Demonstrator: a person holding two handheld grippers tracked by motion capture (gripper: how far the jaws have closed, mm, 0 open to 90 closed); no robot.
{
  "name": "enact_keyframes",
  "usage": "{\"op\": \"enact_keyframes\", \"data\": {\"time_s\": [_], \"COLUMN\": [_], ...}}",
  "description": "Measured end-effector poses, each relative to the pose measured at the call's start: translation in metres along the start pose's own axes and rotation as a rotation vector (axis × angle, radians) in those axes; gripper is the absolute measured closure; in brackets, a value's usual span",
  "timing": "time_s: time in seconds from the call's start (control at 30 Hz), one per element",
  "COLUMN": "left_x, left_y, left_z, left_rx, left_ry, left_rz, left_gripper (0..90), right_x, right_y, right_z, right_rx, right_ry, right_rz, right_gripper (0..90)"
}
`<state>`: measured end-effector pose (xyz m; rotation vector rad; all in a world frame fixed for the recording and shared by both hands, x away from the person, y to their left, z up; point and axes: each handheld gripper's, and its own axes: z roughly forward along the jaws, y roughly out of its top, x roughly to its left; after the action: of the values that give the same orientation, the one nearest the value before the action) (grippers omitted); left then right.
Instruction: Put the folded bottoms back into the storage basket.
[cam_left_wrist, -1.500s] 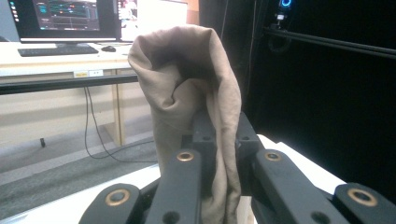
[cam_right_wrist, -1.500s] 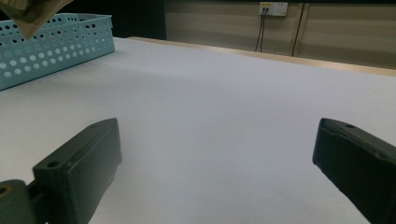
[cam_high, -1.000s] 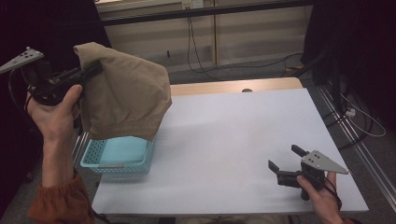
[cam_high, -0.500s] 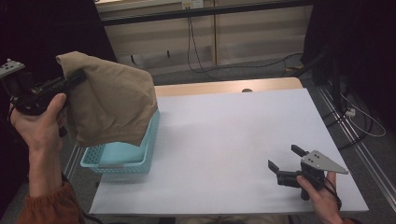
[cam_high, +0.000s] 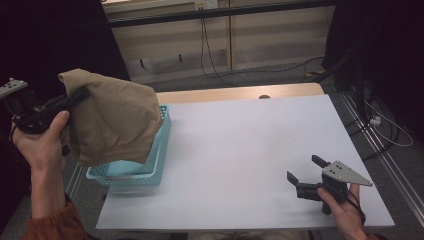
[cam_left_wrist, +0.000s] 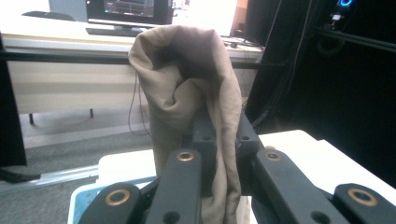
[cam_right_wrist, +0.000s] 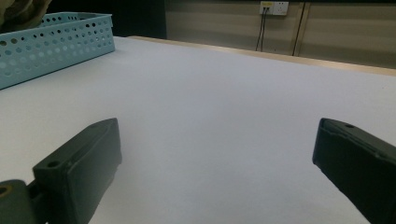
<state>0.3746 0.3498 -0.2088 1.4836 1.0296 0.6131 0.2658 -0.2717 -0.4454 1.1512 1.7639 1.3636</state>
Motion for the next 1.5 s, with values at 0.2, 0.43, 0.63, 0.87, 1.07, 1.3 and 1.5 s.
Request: {"op": "enact_keyframes", "data": {"time_s": [0.2, 0.43, 0.63, 0.87, 1.07, 1.3, 1.5], "left_x": [0.004, 0.014, 0.023, 0.038, 0.043, 0.054, 0.054], "left_y": [-0.013, -0.026, -0.041, -0.049, -0.056, -0.060, -0.067], "left_z": [0.000, 0.010, 0.022, 0.023, 0.024, 0.029, 0.047], "left_rx": [0.017, 0.057, 0.089, 0.116, 0.137, 0.170, 0.188], "left_ry": [0.002, 0.004, 0.028, 0.056, 0.097, 0.110, 0.116], "left_rz": [-0.020, -0.049, -0.064, -0.092, -0.097, -0.088, -0.057], "left_gripper": [84.3, 84.4, 84.4, 84.4, 84.3, 84.3, 84.3], "right_x": [0.000, 0.001, -0.001, 0.000, 0.001, 0.001, 0.001], "right_y": [0.000, 0.000, 0.000, 0.000, 0.000, 0.000, 0.000], "right_z": [0.000, 0.001, 0.000, 0.001, 0.001, 0.001, 0.001], "right_rx": [-0.001, 0.000, -0.001, 0.000, 0.001, 0.000, 0.002], "right_ry": [0.000, 0.002, -0.001, 0.002, 0.004, 0.003, 0.004], "right_rz": [0.001, 0.003, 0.006, 0.002, -0.003, 0.000, -0.004], "right_gripper": [1.4, 1.4, 1.4, 1.4, 1.4, 1.4, 1.4]}}
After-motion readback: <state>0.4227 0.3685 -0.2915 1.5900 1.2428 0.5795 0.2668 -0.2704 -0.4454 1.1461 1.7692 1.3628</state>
